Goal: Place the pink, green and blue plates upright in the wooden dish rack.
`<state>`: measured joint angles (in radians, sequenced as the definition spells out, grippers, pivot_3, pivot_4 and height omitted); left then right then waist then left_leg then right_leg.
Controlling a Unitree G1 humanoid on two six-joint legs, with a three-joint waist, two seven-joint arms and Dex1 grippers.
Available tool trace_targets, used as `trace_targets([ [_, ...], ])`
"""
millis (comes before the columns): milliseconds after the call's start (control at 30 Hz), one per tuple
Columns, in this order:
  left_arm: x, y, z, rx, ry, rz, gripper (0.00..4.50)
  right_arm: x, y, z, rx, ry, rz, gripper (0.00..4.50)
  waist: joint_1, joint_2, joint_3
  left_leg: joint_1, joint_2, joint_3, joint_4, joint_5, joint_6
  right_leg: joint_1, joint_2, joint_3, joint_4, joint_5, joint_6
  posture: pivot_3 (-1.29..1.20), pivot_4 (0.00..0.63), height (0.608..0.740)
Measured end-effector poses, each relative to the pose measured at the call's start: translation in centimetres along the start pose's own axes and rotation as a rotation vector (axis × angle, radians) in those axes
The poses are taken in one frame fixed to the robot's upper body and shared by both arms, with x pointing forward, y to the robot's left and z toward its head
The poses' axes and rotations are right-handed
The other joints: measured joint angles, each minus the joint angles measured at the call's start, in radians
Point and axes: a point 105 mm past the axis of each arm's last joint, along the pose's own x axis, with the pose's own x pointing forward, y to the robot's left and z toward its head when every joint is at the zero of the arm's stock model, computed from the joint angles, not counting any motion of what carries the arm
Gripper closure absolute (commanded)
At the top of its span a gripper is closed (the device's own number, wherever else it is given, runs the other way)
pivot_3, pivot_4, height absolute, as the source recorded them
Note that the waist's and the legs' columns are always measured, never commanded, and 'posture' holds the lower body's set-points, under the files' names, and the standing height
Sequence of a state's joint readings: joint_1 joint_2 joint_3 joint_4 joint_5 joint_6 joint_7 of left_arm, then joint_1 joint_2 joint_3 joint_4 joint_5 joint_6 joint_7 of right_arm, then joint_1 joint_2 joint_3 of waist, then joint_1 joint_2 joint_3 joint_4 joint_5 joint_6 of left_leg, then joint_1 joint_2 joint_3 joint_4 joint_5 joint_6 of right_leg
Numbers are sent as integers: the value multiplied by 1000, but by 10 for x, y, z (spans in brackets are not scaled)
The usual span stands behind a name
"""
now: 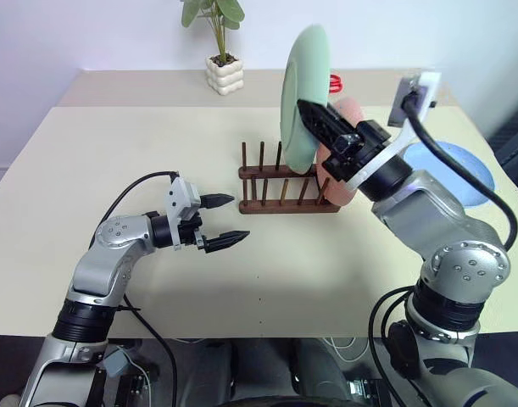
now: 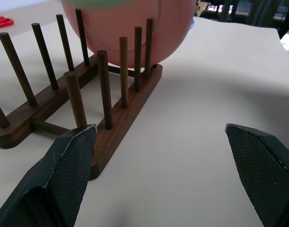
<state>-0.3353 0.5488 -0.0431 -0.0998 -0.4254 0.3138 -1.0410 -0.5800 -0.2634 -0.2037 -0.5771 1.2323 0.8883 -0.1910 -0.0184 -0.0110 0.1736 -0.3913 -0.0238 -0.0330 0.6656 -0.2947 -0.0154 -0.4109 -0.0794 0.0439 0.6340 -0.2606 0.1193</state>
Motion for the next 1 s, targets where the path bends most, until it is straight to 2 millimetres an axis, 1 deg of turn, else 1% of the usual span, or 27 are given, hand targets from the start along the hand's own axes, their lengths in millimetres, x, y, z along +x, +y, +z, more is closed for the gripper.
trace_targets([
  [267, 0, 0, 0, -1, 1, -1, 0, -1, -8, -8, 73, 36, -39, 4454, 0, 0, 0, 0, 0, 0, 0, 0, 0, 0, 0, 0, 0, 0, 0, 0, 150, 740],
  [433, 0, 0, 0, -1, 1, -2, 0, -2, -12, -10, 74, 55, -59, 4454, -1, 0, 0, 0, 0, 0, 0, 0, 0, 0, 1, 0, 0, 0, 0, 0, 150, 740],
  [700, 0, 0, 0, 2, -1, -1, 0, -3, -26, -21, 112, 100, -117, 4454, -1, 0, 0, 0, 0, 0, 0, 0, 0, 0, 1, 0, 0, 0, 0, 0, 150, 740],
  [800, 0, 0, 0, 5, -3, 0, 0, -3, -27, -22, 117, 105, -122, 3378, -1, 0, 0, 0, 0, 0, 0, 0, 0, 0, 1, 0, 0, 0, 0, 0, 150, 740],
  [1000, -1, -1, -1, 4, -3, 0, 0, -3, -27, -22, 116, 111, -124, 407, 0, 0, 0, 0, 0, 0, 0, 0, 0, 0, 1, 0, 0, 0, 0, 0, 150, 740],
])
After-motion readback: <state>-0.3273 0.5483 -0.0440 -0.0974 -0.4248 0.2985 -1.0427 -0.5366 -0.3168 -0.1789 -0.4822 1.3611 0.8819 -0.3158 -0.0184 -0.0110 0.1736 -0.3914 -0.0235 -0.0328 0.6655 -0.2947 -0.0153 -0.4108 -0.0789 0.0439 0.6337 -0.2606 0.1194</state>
